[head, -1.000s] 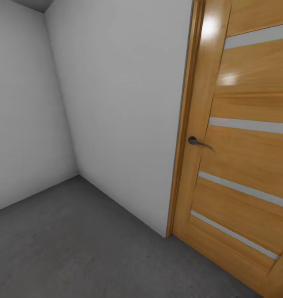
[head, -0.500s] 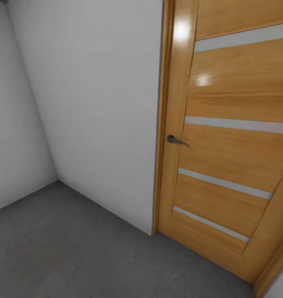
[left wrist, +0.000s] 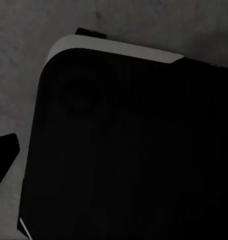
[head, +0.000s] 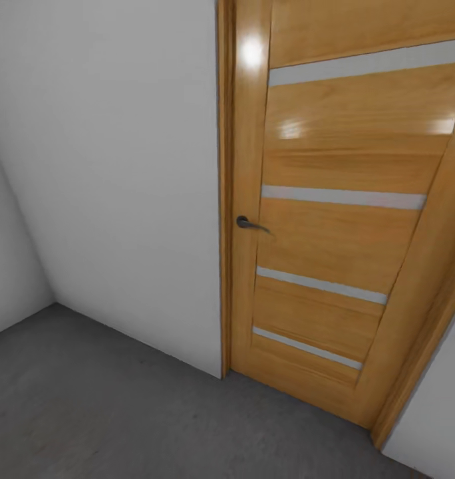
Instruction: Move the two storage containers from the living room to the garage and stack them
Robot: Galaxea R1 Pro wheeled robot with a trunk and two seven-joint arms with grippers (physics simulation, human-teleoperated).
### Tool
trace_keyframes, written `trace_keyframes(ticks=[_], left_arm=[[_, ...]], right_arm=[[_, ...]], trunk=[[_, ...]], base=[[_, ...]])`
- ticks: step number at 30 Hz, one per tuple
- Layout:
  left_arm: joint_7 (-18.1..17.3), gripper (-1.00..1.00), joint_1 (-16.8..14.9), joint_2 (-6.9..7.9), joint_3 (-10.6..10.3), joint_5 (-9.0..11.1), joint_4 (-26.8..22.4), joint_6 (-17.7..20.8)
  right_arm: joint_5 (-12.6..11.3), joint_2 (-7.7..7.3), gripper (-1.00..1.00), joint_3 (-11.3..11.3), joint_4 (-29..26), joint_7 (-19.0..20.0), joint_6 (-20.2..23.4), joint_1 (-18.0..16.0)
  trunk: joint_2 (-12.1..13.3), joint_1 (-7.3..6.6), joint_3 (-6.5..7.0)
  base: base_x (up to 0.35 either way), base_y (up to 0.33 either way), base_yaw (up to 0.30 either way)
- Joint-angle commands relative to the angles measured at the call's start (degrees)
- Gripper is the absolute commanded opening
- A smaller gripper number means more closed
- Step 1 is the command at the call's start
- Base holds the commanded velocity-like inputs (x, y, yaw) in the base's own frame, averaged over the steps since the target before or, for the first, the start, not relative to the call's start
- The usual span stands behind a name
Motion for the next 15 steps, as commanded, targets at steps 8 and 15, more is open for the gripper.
trace_keyframes(ticks=[8, 15], left_arm=[[0.07, 1.0, 0.0, -0.02, 0.12, 0.23, -0.06, -0.14], [0.07, 1.0, 0.0, -0.08, 0.12, 0.23, -0.08, -0.14]], right_arm=[[0.36, -0.08, 1.0, -0.11, -0.01, -0.01, -0.16, -0.01], [0.35, -0.08, 1.0, -0.11, -0.03, -0.01, -0.16, -0.01]], trunk=[[-0.02, 0.0, -0.04], [-0.02, 0.0, -0.04]], base=[[0.0, 0.0, -0.288], [0.0, 0.0, -0.288]])
